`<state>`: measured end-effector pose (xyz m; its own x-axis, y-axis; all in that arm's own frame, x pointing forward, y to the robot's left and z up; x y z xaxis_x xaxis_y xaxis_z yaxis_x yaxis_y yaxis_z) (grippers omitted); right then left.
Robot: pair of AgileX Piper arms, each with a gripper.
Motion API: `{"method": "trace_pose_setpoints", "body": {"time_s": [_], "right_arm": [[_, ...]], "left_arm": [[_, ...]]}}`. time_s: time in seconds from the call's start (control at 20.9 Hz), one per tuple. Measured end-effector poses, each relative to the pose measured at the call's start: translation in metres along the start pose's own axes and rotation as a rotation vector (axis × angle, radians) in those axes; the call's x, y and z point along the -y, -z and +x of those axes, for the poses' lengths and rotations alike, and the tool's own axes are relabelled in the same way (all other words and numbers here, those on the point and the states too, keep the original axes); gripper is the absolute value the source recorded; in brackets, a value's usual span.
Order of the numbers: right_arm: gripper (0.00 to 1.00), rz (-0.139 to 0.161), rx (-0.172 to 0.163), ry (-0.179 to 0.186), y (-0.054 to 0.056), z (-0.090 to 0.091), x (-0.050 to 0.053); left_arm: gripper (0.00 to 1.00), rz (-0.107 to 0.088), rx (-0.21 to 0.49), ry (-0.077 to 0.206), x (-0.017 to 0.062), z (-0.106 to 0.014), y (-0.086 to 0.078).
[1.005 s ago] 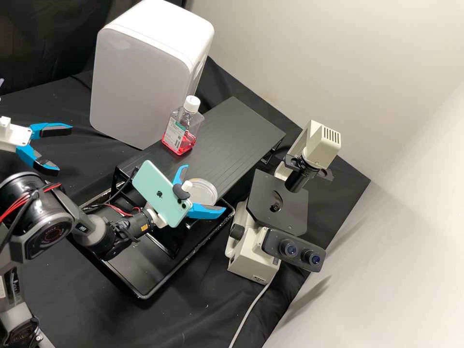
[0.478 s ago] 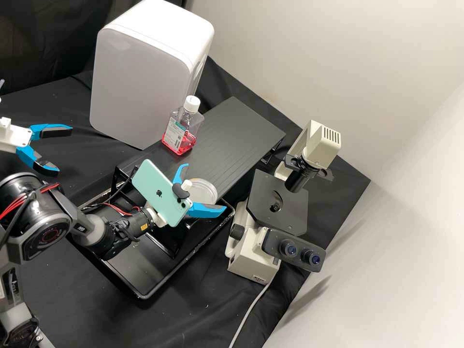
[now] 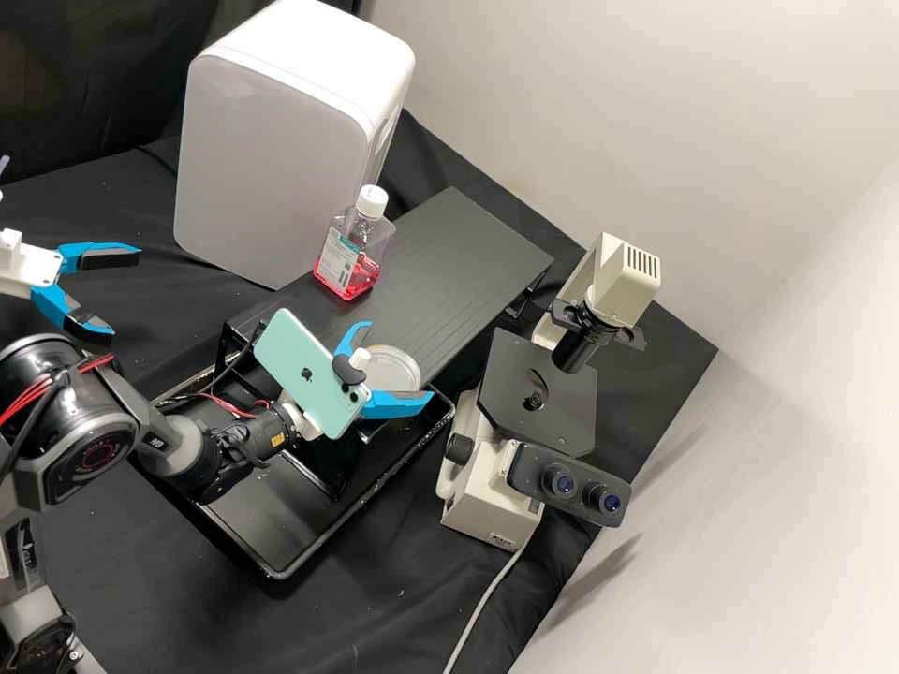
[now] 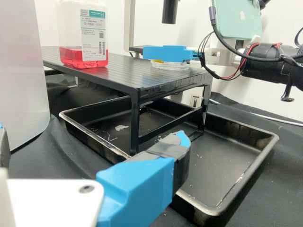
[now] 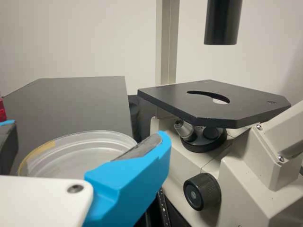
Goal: Remove the lid from the petri dish
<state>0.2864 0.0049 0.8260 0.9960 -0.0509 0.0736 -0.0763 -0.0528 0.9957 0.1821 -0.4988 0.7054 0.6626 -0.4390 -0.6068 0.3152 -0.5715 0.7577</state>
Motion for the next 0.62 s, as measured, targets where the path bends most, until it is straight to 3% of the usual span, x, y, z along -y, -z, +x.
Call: {"method": "trace_pose_setpoints", "body": {"time_s": [0.62], "right_arm": [[0.00,0.003,0.001,-0.005,-0.0001,0.0000,-0.0005]], "left_arm": [[1.00,-0.001,-0.001,0.002,0.0004,0.0001,0.0002]]}}
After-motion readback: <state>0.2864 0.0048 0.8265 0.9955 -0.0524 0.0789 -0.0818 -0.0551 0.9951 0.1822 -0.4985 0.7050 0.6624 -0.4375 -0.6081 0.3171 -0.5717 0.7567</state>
